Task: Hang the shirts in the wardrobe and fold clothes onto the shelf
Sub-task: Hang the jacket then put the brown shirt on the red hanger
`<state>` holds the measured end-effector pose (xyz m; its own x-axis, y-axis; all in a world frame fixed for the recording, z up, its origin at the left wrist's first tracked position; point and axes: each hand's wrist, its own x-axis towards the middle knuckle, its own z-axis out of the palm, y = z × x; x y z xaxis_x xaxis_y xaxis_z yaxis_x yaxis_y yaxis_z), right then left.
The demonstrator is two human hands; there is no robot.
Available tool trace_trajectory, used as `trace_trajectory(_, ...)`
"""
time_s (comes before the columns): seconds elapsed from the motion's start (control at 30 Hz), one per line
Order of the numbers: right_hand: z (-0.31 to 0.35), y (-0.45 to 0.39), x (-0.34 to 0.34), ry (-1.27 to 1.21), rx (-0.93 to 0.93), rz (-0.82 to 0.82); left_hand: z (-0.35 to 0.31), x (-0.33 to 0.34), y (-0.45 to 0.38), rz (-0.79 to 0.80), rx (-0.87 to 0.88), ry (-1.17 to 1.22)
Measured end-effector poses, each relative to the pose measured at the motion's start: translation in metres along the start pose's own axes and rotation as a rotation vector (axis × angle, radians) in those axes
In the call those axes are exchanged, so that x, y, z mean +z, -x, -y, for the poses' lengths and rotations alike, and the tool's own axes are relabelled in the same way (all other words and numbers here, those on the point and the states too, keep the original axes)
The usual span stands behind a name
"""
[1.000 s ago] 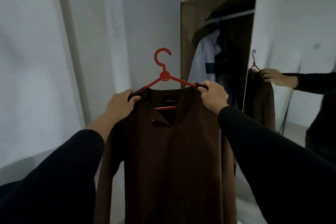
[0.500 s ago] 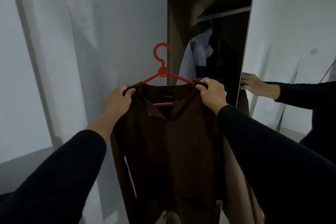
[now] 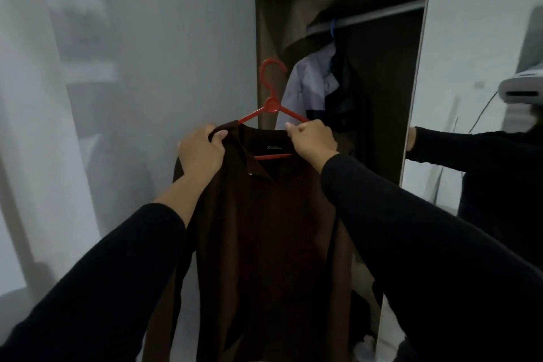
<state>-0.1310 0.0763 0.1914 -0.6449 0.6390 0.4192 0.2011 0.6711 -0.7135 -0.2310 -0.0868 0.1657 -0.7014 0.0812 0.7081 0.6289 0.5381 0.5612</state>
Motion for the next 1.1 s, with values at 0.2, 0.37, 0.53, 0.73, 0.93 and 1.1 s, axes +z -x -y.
trace_trajectory(0.2, 0.040, -0.047, 0.028, -0.220, 0.066, -0.013, -0.006, 0.043, -0.039, -0.010, 0.080, -0.015)
trace_trajectory(0.37, 0.049, -0.081, 0.039, -0.320, 0.170, -0.160, -0.007, 0.073, -0.072, 0.036, 0.182, 0.056)
trace_trajectory(0.53, 0.050, -0.109, 0.030, -0.350, 0.255, -0.315, -0.010, 0.100, -0.096, 0.117, 0.348, 0.135)
trace_trajectory(0.73, 0.041, -0.147, 0.008, -0.370, 0.257, -0.484, -0.012, 0.135, -0.121, 0.132, 0.418, 0.228)
trace_trajectory(0.93, 0.031, -0.203, -0.027, -0.451, 0.228, -0.552, -0.045, 0.166, -0.143, 0.012, 0.553, 0.449)
trace_trajectory(1.1, 0.029, -0.249, -0.051, -0.487, 0.228, -0.574, -0.087, 0.185, -0.167, -0.048, 0.619, 0.510)
